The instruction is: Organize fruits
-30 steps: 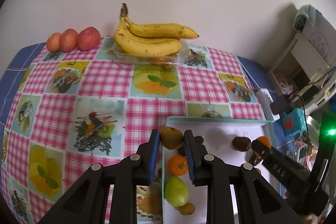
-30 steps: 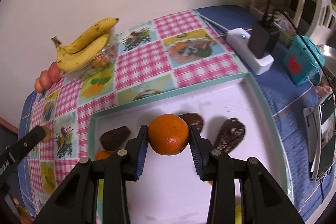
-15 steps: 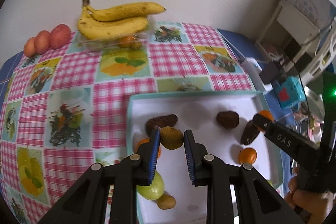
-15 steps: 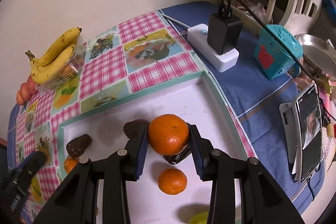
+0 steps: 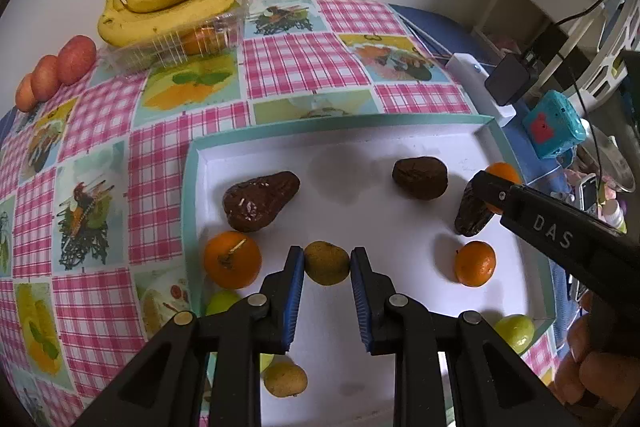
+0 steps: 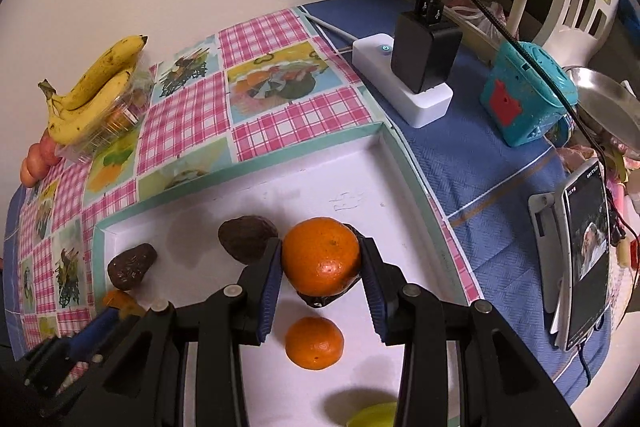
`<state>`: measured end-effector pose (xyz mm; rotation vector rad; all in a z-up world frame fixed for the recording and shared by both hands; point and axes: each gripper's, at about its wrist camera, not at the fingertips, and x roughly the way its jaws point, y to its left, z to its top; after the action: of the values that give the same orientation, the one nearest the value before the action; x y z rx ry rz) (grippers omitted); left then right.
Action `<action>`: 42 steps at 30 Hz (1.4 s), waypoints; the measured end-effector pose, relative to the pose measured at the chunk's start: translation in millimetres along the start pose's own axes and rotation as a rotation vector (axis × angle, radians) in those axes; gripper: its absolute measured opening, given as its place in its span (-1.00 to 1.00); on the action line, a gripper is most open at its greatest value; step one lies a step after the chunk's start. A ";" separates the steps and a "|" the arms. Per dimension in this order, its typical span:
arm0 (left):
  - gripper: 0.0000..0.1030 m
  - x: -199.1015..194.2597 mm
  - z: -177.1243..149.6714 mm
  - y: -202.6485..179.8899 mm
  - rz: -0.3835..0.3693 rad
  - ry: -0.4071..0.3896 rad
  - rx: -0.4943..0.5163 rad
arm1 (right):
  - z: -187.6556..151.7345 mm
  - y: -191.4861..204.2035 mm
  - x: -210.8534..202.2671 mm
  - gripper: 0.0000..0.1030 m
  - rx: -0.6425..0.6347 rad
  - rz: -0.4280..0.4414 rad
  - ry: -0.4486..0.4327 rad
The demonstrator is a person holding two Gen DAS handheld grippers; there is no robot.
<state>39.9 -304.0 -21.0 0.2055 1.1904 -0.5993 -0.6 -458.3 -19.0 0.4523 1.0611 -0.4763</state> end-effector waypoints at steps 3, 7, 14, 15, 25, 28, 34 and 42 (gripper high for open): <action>-0.50 4.6 -1.6 0.4 0.006 0.007 0.003 | -1.0 3.6 -0.1 -0.22 -0.019 -0.013 0.004; -0.50 11.2 -2.6 3.8 0.008 0.021 -0.003 | -2.1 8.1 1.0 -0.22 -0.032 0.000 0.014; -0.49 22.5 -4.3 10.9 0.008 0.048 -0.018 | -6.7 15.6 8.0 -0.22 -0.058 -0.003 0.041; -0.49 22.4 -4.6 11.7 0.004 0.046 -0.020 | -7.1 16.1 8.6 -0.22 -0.058 0.000 0.043; -0.44 7.2 -10.9 12.1 -0.059 0.063 -0.021 | -7.9 14.6 7.1 -0.22 -0.042 -0.007 0.049; -0.38 -1.3 -13.4 14.9 -0.074 0.057 -0.026 | -8.7 12.8 1.0 -0.21 -0.016 0.009 0.042; -0.09 -23.6 -20.2 31.7 -0.064 0.023 -0.058 | -17.3 17.1 -14.4 -0.06 -0.015 -0.020 0.011; 0.78 -49.5 -26.1 75.4 0.071 -0.071 -0.144 | -38.7 28.7 -28.9 -0.04 -0.016 -0.045 -0.008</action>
<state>47.6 -213.5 2.6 0.1032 1.1479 -0.4530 -23.5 -408.8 -5.7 0.4123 1.0686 -0.5086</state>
